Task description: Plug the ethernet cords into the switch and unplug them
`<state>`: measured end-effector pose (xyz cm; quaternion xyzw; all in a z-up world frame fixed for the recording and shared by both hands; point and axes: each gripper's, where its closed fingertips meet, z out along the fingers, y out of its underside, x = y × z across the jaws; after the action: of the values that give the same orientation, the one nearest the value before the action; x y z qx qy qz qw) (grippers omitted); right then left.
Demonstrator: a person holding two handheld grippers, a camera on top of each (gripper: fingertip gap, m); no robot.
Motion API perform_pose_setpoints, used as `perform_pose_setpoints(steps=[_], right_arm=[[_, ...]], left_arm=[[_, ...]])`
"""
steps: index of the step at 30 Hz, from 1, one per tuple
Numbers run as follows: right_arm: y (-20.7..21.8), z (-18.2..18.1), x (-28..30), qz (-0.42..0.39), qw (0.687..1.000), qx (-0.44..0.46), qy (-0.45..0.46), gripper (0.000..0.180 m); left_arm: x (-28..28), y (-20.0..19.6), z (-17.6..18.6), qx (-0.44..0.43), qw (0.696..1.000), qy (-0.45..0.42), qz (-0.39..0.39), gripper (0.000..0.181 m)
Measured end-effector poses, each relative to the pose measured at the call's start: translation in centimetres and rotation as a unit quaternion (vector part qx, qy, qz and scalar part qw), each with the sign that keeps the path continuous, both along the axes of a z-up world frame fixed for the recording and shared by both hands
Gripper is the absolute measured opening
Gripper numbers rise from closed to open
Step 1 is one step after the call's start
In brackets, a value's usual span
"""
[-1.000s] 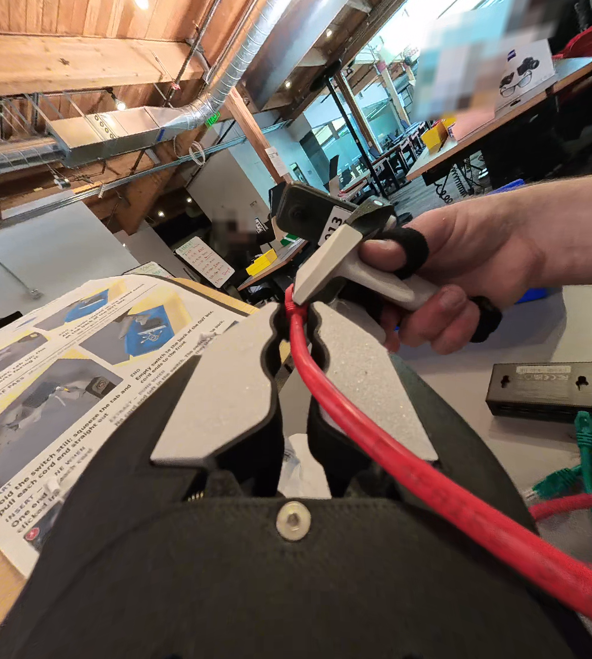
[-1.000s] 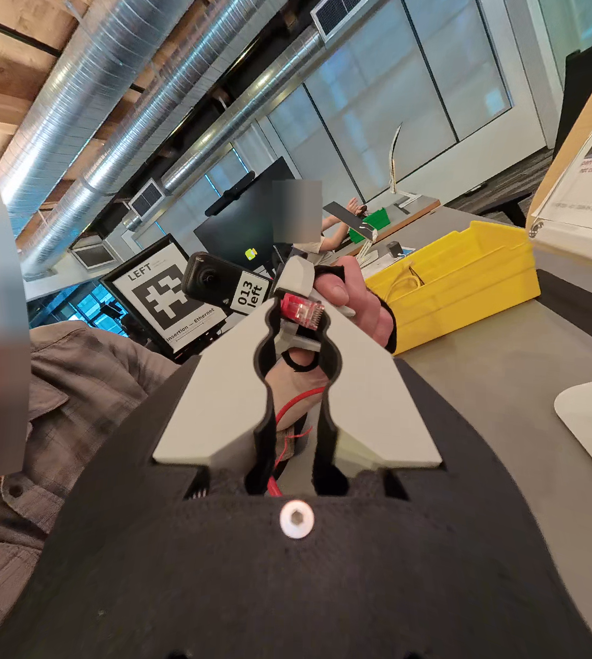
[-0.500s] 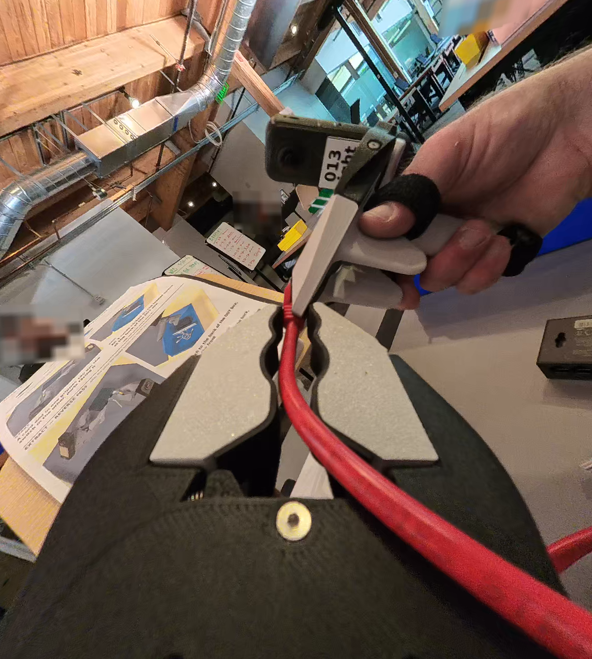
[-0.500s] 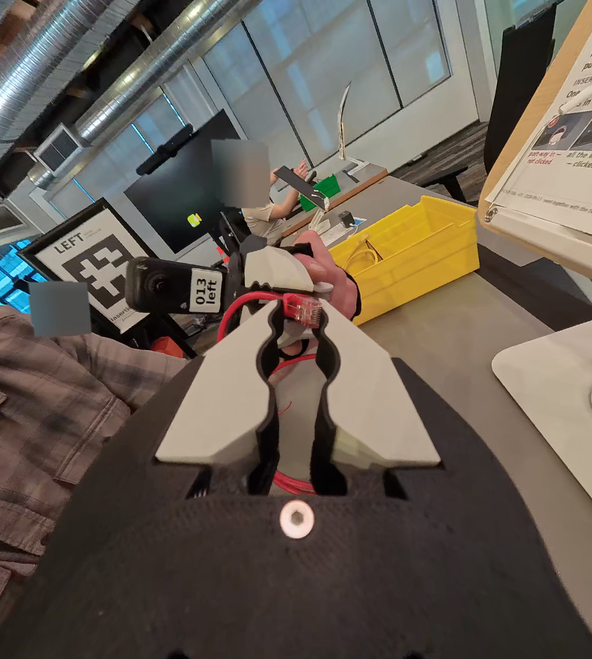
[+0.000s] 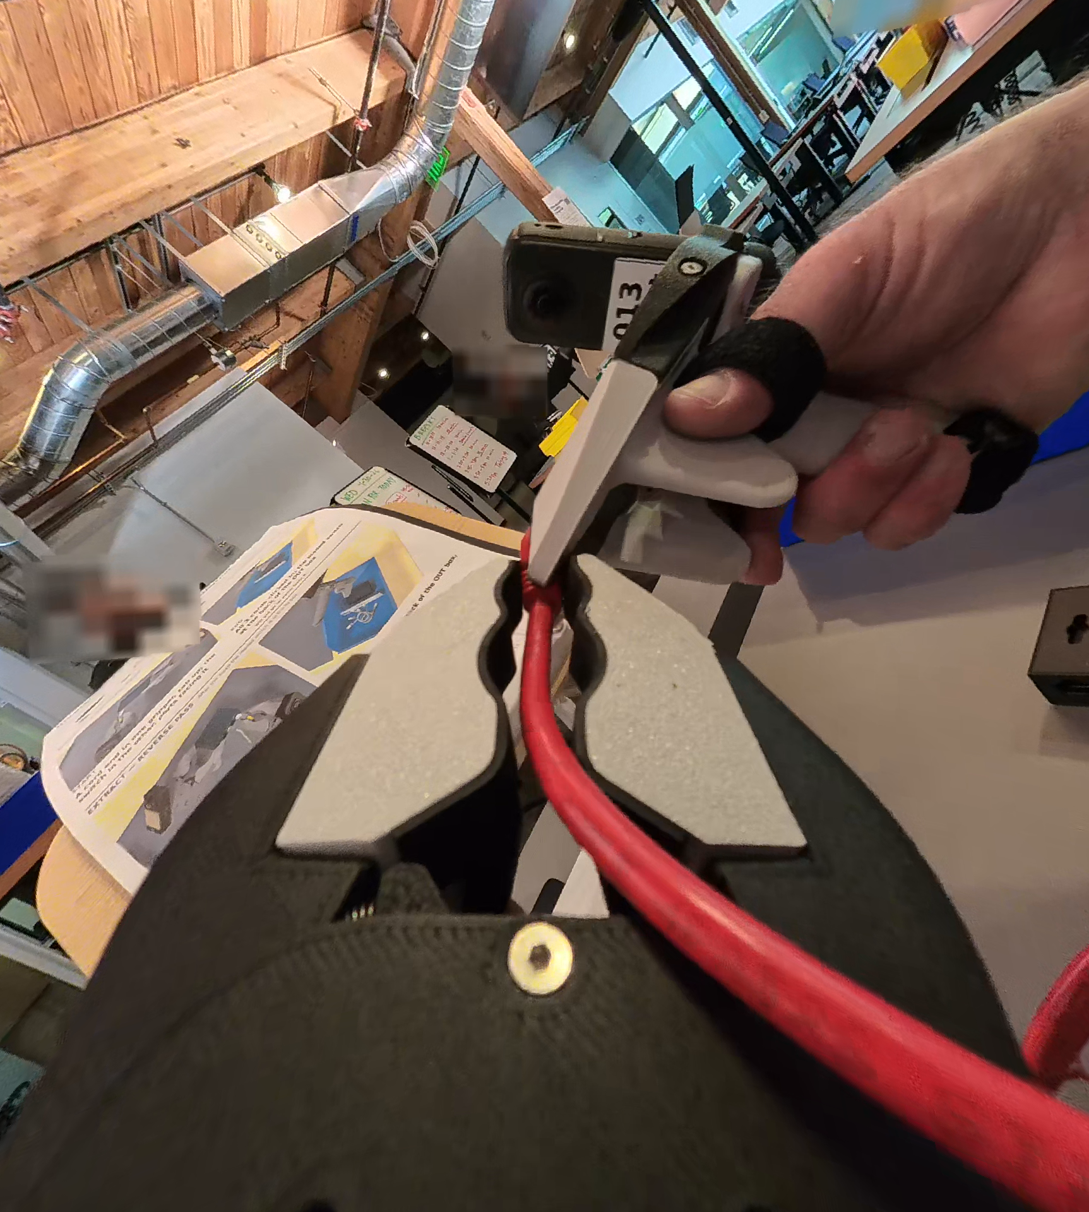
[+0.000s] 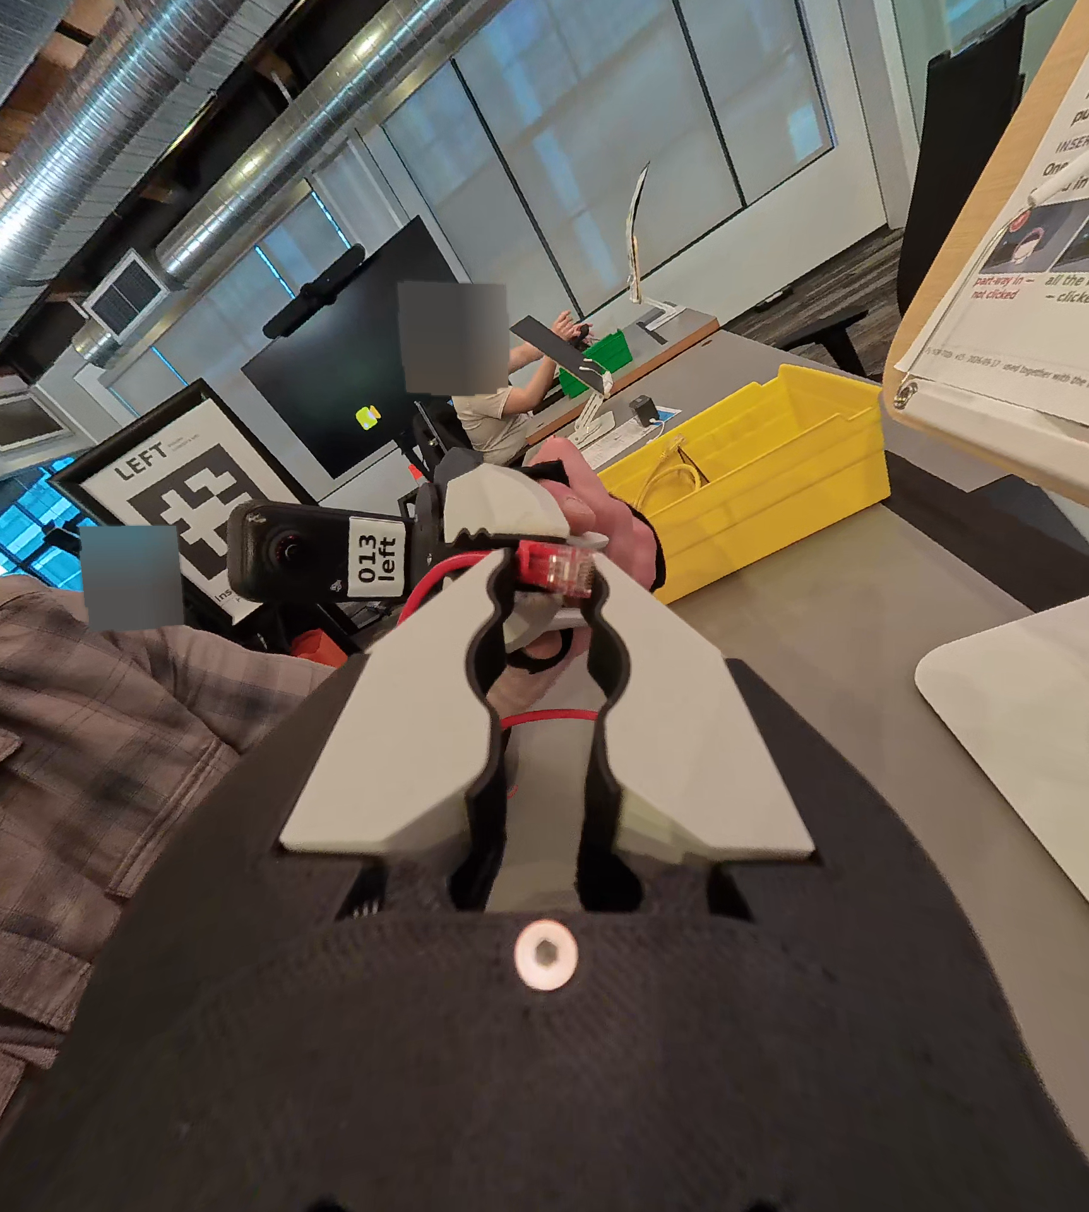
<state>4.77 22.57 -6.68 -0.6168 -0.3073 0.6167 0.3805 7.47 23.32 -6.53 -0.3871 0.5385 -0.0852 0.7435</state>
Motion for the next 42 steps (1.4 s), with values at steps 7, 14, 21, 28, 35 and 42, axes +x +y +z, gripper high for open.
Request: perform_pose_setpoints(steps=[7, 14, 21, 28, 35, 42], right_arm=[[0.9, 0.6, 1.2, -0.024, 1.0, -0.002, 0.019, 0.029], [0.4, 0.7, 0.9, -0.006, 1.0, -0.001, 0.026, 0.018], [0.1, 0.8, 0.9, 0.004, 1.0, -0.002, 0.027, 0.017], [0.1, 0.9, 0.9, 0.007, 0.999, -0.006, 0.033, 0.016], [0.1, 0.9, 0.9, 0.01, 0.999, -0.007, 0.035, 0.016], [0.4, 1.0, 0.9, -0.005, 0.999, 0.001, 0.032, 0.018]], left_arm=[[-0.5, 0.5, 0.4, -0.006, 1.0, -0.017, 0.012, 0.012], [-0.1, 0.0, 0.4, -0.004, 1.0, -0.018, -0.001, 0.012], [0.2, -0.7, 0.8, 0.024, 1.0, -0.02, 0.002, 0.013], [0.0, -0.4, 0.7, 0.024, 1.0, -0.018, 0.005, 0.012], [0.0, -0.4, 0.6, 0.025, 1.0, -0.019, 0.006, 0.012], [-0.1, -0.1, 0.8, 0.015, 0.999, -0.029, 0.012, 0.013]])
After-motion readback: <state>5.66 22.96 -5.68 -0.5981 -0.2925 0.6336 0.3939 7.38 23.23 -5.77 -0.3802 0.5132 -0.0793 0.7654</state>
